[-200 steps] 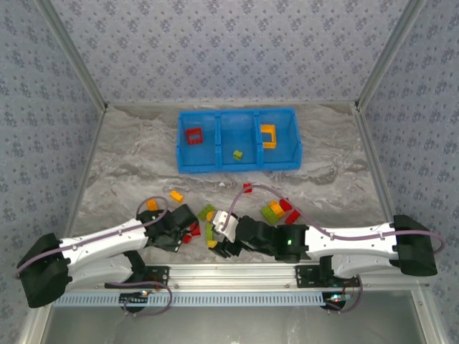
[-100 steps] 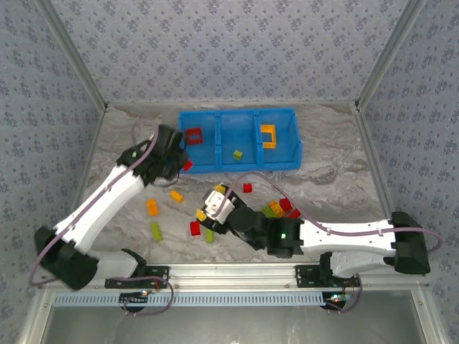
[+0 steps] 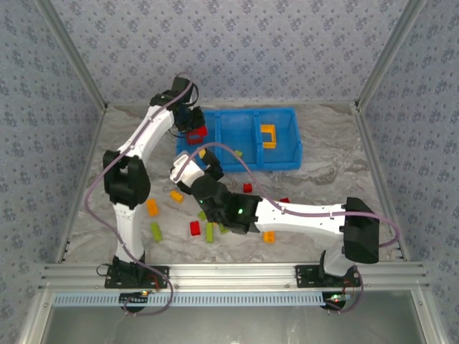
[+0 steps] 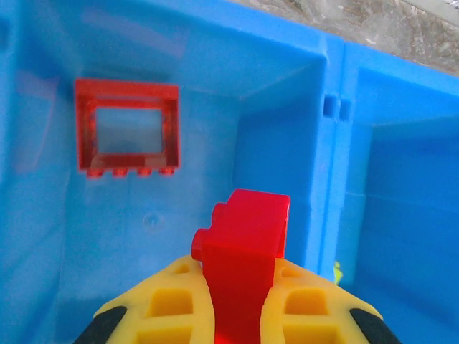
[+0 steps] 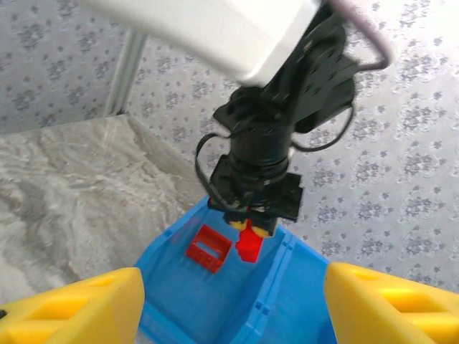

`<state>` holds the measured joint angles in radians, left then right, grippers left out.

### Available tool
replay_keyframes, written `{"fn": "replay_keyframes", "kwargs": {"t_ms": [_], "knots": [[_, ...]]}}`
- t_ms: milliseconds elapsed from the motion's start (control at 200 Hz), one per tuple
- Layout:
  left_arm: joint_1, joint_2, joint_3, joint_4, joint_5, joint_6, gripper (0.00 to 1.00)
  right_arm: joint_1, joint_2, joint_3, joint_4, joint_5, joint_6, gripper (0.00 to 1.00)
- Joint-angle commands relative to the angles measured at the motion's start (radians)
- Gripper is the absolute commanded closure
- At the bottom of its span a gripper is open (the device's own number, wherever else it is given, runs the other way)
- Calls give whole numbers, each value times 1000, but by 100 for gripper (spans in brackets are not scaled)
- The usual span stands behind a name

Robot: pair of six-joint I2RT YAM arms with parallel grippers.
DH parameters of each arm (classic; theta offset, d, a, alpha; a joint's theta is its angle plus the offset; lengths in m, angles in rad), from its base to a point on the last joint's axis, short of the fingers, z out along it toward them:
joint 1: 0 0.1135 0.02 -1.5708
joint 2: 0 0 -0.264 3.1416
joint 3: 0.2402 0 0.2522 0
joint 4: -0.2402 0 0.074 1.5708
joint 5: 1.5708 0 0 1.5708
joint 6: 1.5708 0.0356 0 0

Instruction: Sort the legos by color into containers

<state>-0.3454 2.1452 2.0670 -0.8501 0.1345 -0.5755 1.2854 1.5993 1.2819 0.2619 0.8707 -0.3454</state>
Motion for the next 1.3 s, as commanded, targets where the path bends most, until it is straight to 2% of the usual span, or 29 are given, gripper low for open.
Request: {"fn": "replay_keyframes", "kwargs": {"t_ms": [0,275,440,525,590,725,914,994,1079,1154,1234,1294], "knots": [[6,83,110,-74,57,96,100,-23,-25,34,-21,13,55,30],[29,226,234,-65,100,94,100,-49,-20,30,-63,7,110,30],[29,270,249,-70,91,89,100,-54,-27,22,-84,3,143,30],[29,282,249,-72,97,85,90,-55,-33,13,-95,3,162,30],[30,276,244,-70,100,82,78,-55,-41,7,-106,1,173,30],[28,227,233,-67,94,77,61,-57,-77,-16,-133,-1,202,29],[29,130,222,-73,82,75,51,-62,-162,-65,-209,2,275,29],[29,81,215,-81,67,75,51,-67,-217,-97,-259,9,333,29],[28,2,172,-78,51,70,51,-84,-284,-136,-382,16,452,30],[25,-115,61,-25,50,58,51,-114,-337,-153,-546,6,606,31],[-4,-267,-88,44,44,66,46,-143,-384,-158,-802,8,837,33],[-49,-381,-218,86,42,86,41,-160,-399,-135,-1047,-3,1085,33]]}}
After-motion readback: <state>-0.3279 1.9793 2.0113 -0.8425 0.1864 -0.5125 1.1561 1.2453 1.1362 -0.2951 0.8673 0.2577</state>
